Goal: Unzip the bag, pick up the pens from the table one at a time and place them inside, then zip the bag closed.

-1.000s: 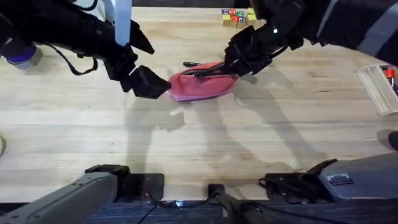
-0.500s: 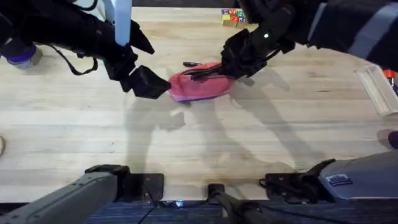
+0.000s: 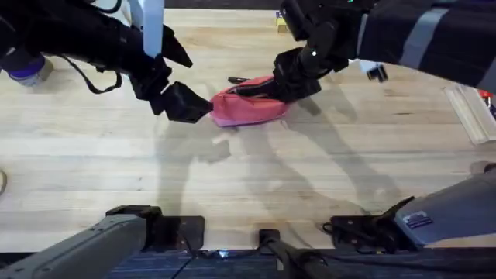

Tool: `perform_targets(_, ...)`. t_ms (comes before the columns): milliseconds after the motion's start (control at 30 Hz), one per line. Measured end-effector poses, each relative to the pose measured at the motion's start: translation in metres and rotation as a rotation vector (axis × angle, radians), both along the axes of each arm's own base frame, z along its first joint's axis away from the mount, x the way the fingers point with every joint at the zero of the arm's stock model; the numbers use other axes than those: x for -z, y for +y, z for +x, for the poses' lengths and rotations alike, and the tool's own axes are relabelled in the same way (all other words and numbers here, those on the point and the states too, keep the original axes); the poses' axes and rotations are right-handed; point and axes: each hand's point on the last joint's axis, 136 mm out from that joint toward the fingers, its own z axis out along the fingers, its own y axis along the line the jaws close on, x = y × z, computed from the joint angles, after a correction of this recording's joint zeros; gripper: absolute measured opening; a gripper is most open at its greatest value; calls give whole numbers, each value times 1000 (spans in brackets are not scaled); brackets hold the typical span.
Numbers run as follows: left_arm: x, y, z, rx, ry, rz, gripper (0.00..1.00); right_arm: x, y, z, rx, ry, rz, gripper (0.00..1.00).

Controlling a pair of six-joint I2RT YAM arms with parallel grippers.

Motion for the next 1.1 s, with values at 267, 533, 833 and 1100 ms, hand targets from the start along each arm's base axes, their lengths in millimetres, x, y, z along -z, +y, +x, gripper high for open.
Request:
perform_targets(267, 0, 0, 0, 0, 0, 0, 993, -4, 6, 13, 200, -27, 71, 34)
perform_targets(533, 0, 0, 0, 0, 2, 0, 994, 5, 4, 3, 92, -15, -16, 34)
perform_targets(833, 0, 0, 0, 0, 2, 0, 994, 4, -9, 7, 32, -57, -116, 34)
perform_targets(1100, 0, 0, 0, 0, 1, 0, 994, -2, 4, 17, -16, -137, -117, 34)
